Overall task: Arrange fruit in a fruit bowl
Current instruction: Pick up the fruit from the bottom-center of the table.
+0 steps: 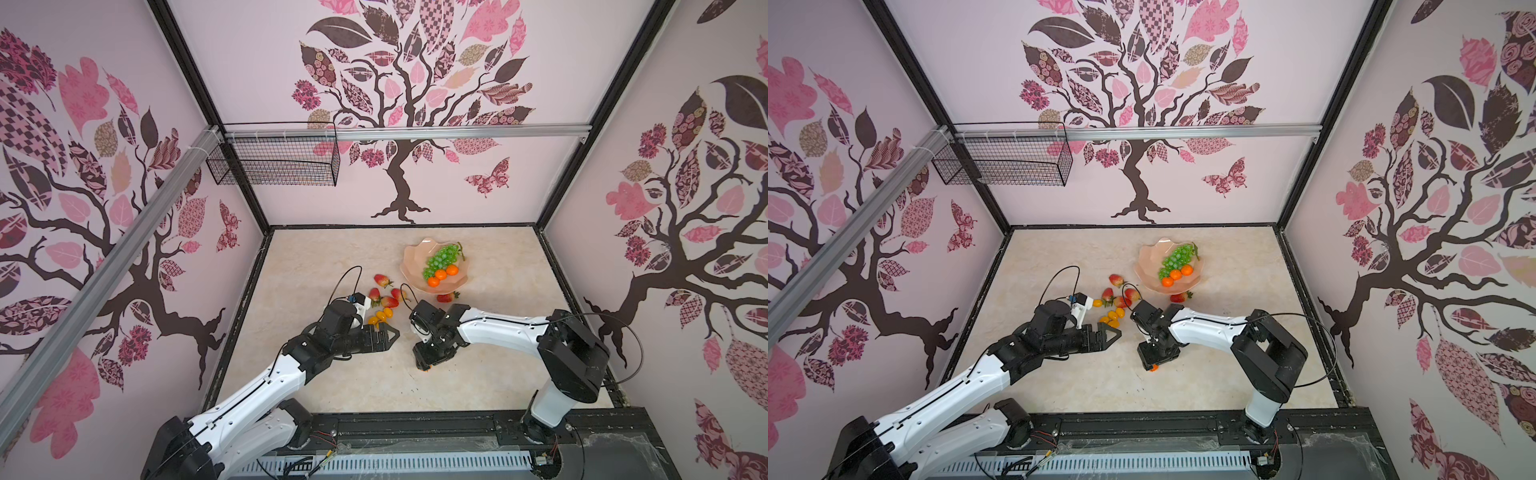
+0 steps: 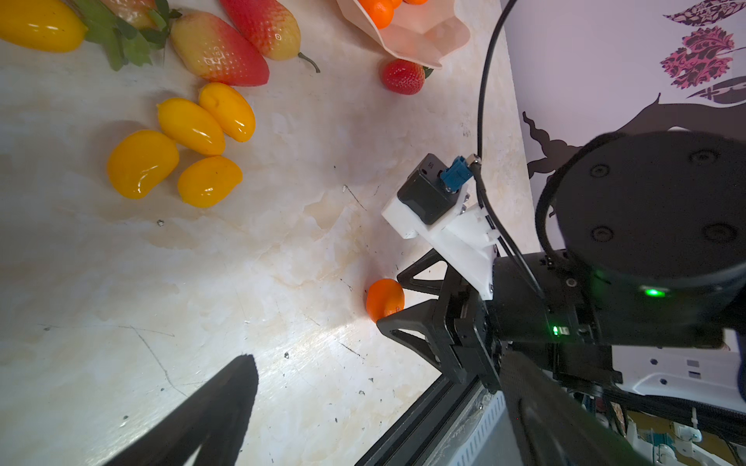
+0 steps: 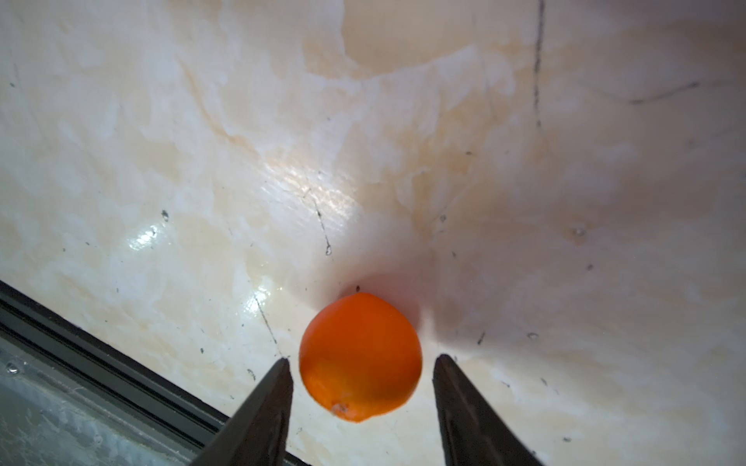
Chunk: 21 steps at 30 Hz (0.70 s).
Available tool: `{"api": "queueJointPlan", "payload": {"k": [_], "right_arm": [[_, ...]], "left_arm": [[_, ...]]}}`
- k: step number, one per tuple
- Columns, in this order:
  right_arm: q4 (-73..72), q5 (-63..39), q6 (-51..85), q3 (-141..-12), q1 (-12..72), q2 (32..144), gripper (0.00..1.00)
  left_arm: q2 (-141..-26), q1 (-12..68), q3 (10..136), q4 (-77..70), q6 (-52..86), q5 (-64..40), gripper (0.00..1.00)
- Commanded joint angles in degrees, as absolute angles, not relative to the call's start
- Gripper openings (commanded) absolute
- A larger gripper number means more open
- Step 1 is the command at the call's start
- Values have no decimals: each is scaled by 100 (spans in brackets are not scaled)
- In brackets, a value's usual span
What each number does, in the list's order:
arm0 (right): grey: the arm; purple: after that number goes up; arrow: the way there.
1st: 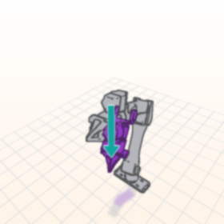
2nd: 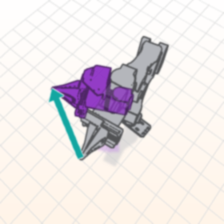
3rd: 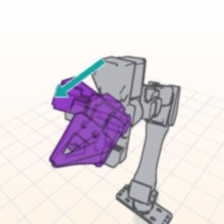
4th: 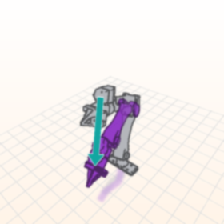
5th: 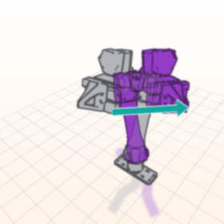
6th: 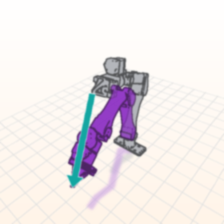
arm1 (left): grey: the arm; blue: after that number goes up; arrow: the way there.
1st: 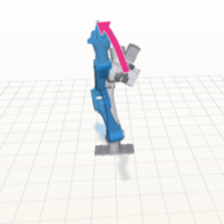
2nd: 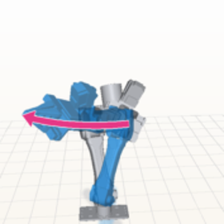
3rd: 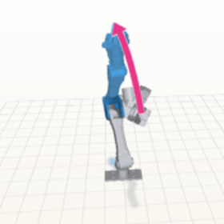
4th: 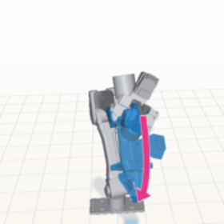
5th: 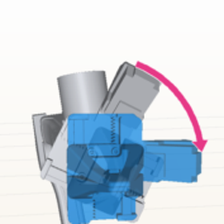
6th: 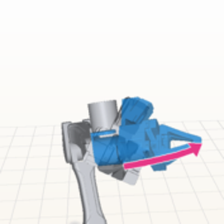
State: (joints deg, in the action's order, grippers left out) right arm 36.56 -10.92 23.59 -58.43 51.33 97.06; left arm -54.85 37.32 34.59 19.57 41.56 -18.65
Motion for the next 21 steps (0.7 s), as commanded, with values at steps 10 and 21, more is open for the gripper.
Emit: {"api": "queueJointPlan", "payload": {"k": [10, 21], "right_arm": [[3591, -1020, 2355, -5917, 5189, 10036, 57], [3569, -985, 2371, -5874, 5200, 9995, 53]], "left_arm": [[-5449, 3745, 3309, 1893, 4104, -1853, 98], [-5453, 3749, 3296, 1862, 4116, -1832, 98]]}}
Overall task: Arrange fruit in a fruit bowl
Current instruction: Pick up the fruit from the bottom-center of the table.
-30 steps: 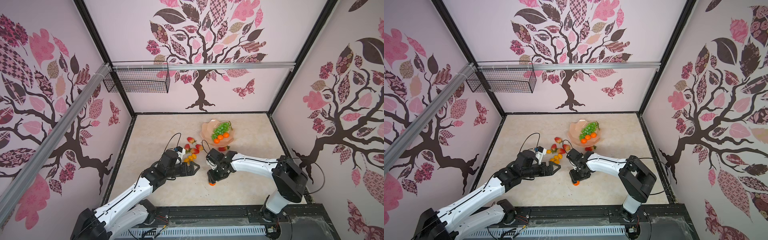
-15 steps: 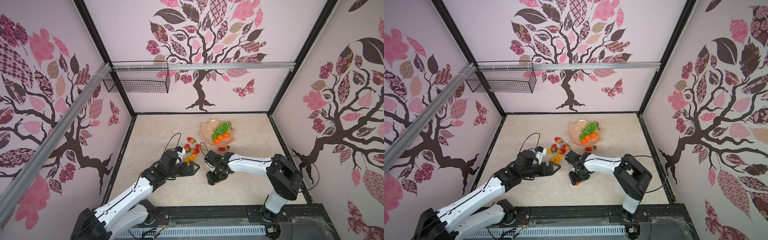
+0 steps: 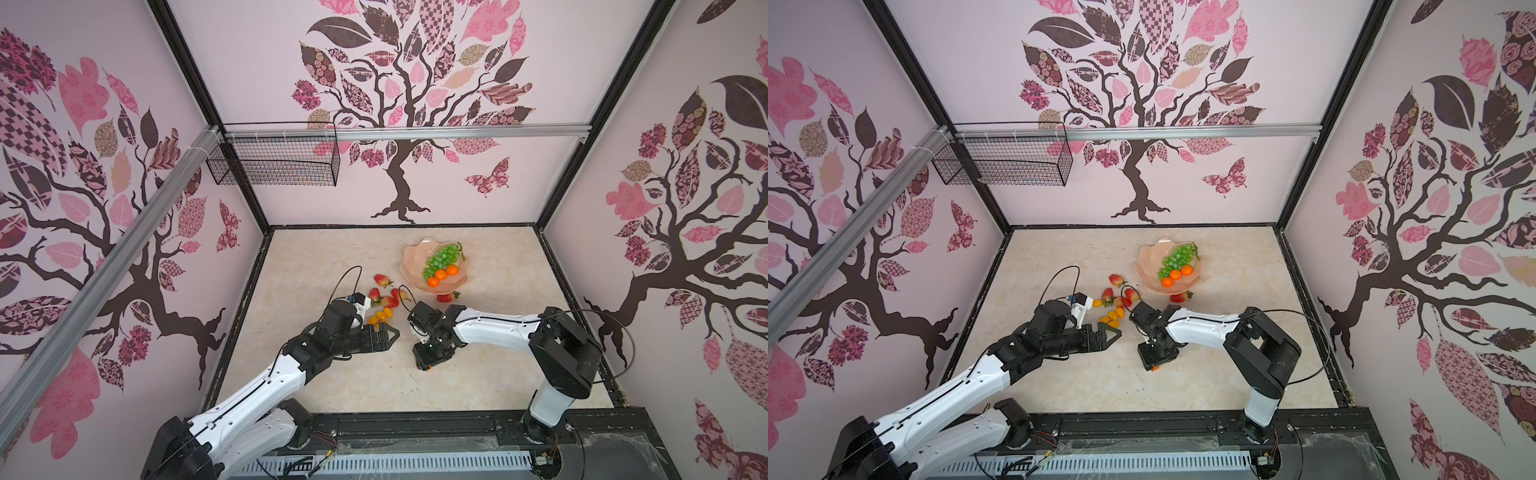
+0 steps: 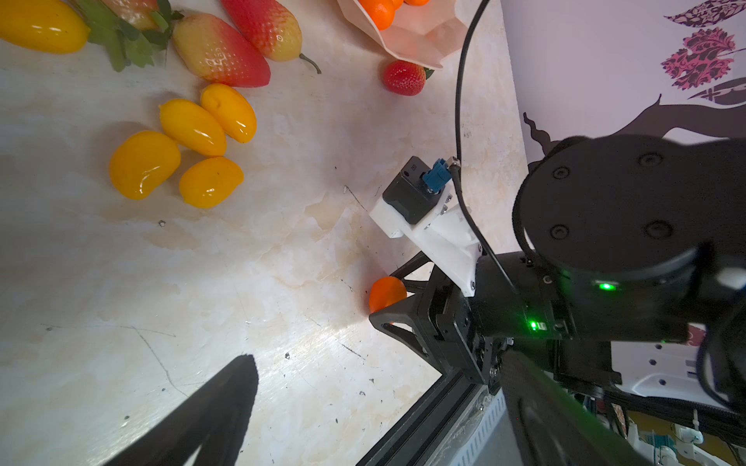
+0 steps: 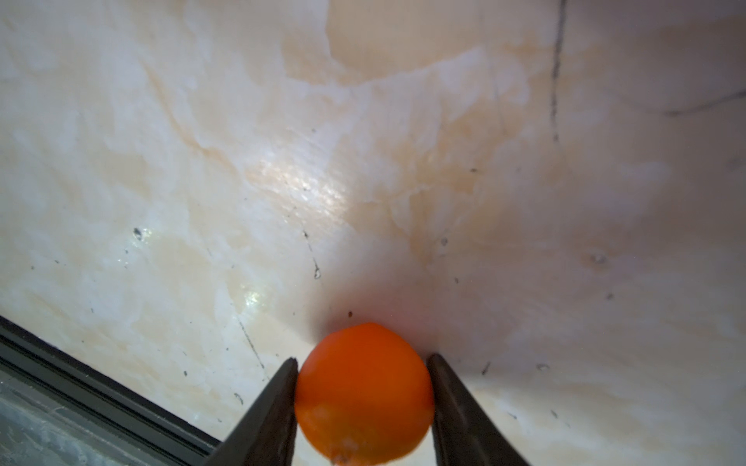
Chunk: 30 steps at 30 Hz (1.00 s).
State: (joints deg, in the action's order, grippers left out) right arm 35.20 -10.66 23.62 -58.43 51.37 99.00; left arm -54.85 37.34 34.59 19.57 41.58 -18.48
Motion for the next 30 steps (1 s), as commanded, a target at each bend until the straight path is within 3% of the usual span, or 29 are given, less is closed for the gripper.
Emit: {"api": "queueJointPlan", "payload": {"k": [1, 14, 30], "right_arm": [[3568, -976, 2373, -5876, 5202, 9978, 52], [3489, -1031, 2531, -5990, 4884, 9194, 51], [3533, -1276, 1862, -6727, 2521, 8817, 50]], "left_arm": [[-5457, 3744, 3297, 1859, 4114, -1837, 98], [-5579, 3744, 3814, 1893, 3837, -1512, 98], [-6691, 3710, 4991, 1617, 3435, -1160, 98]]}}
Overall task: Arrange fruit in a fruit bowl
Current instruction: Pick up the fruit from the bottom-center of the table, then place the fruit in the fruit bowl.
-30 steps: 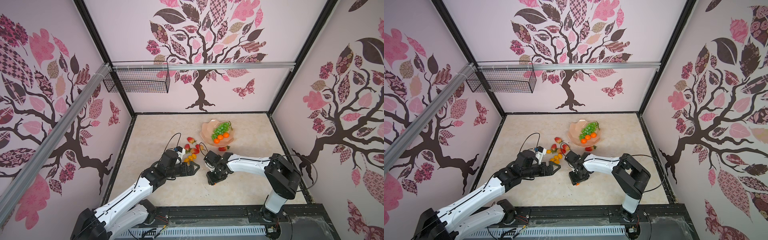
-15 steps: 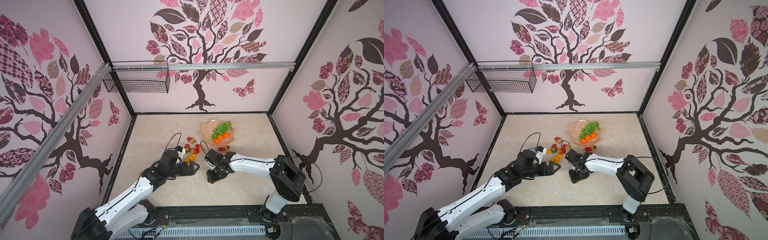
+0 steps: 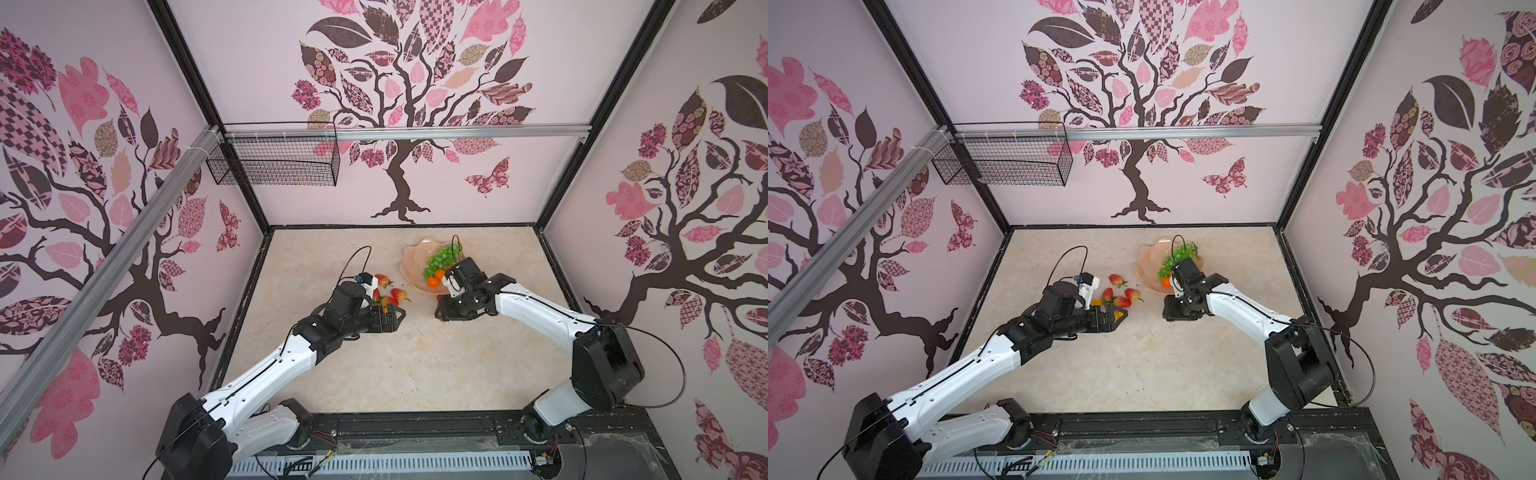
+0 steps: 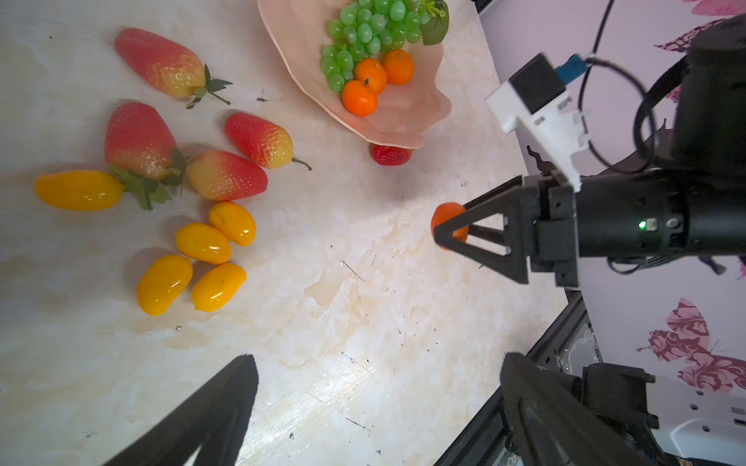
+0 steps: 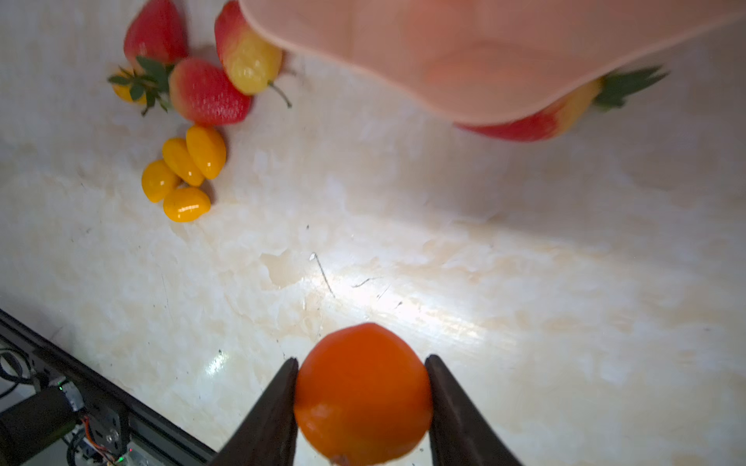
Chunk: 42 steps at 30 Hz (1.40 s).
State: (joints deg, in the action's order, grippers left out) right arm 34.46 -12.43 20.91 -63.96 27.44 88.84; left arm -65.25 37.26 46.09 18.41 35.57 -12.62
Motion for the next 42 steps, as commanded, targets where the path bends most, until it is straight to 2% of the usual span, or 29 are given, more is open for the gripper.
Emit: {"api": "queueJointPlan", "payload": {"k": [1, 18, 42], "right_arm": [[3533, -1242, 1828, -6832, 2411, 8880, 50], [3674, 456, 1416, -8436, 2223, 10404, 50], [3744, 1063, 1130, -9238, 2223, 11726, 50]], "left_arm": [[-6798, 3704, 5063, 1545, 3445, -1181, 98], [-8103, 3561, 6094, 1077, 3629, -1046, 98], [-8702, 3309, 6423, 702, 3806, -1624, 98]]}}
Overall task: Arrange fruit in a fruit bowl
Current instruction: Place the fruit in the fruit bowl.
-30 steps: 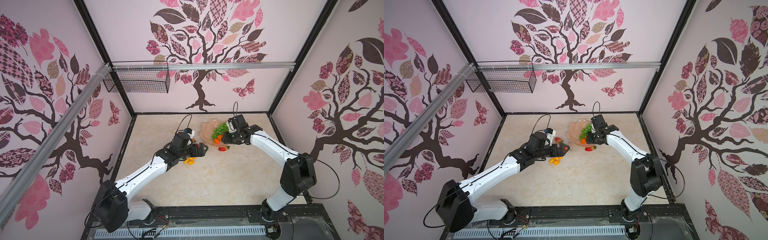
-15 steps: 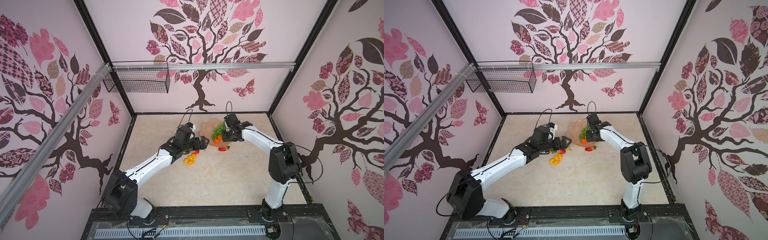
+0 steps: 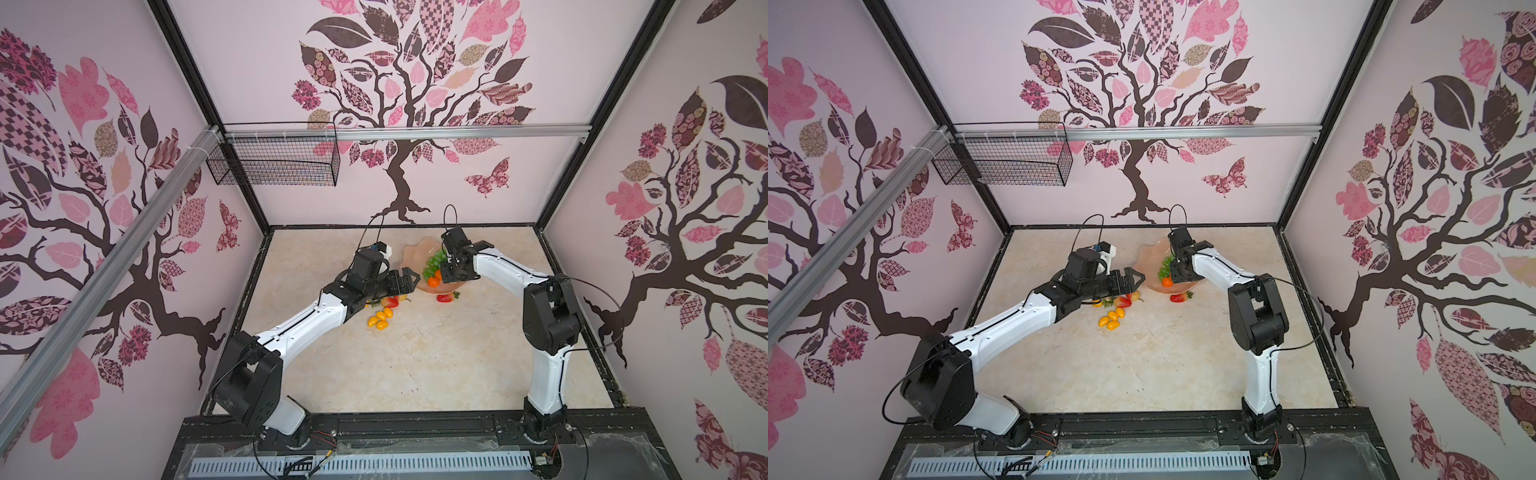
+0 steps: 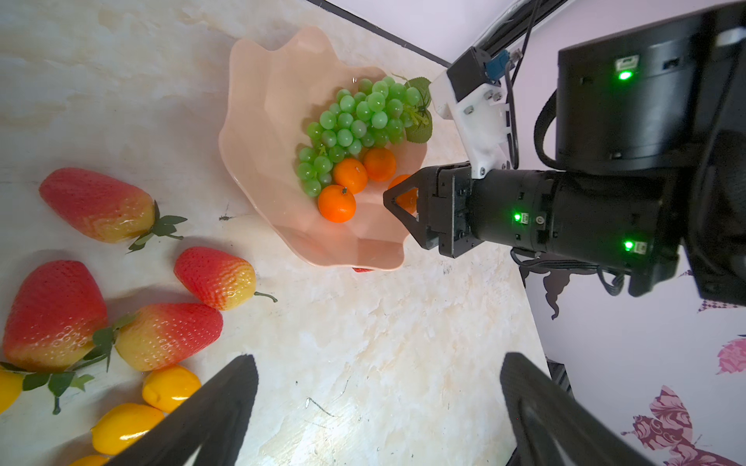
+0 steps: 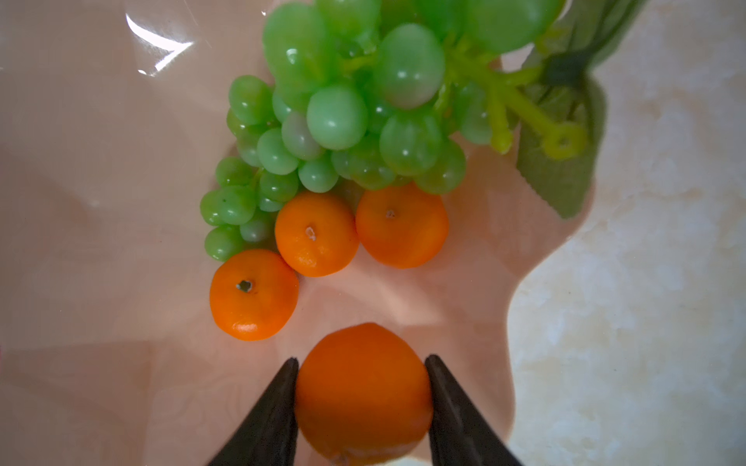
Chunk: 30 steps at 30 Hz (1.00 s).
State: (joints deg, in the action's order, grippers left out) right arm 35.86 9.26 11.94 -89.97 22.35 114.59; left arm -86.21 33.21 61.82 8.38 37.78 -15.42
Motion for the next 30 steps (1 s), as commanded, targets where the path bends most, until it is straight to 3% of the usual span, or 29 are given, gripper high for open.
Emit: {"api": "queueJointPlan", "payload": {"k": [1, 22, 30], "right_arm": [[3751, 1081, 1126, -9269, 2221, 11765, 50], [3885, 1171, 1072, -9575, 2218, 12163, 56], [3872, 968, 1152, -9526, 2222, 11740, 58]], "left_arm": [[-8706, 3305, 6427, 701, 3810, -1633, 98], [-8724, 3307, 6499, 804, 3762, -1779, 98], [-8613, 3314, 6498, 912, 3634, -1836, 98]]}}
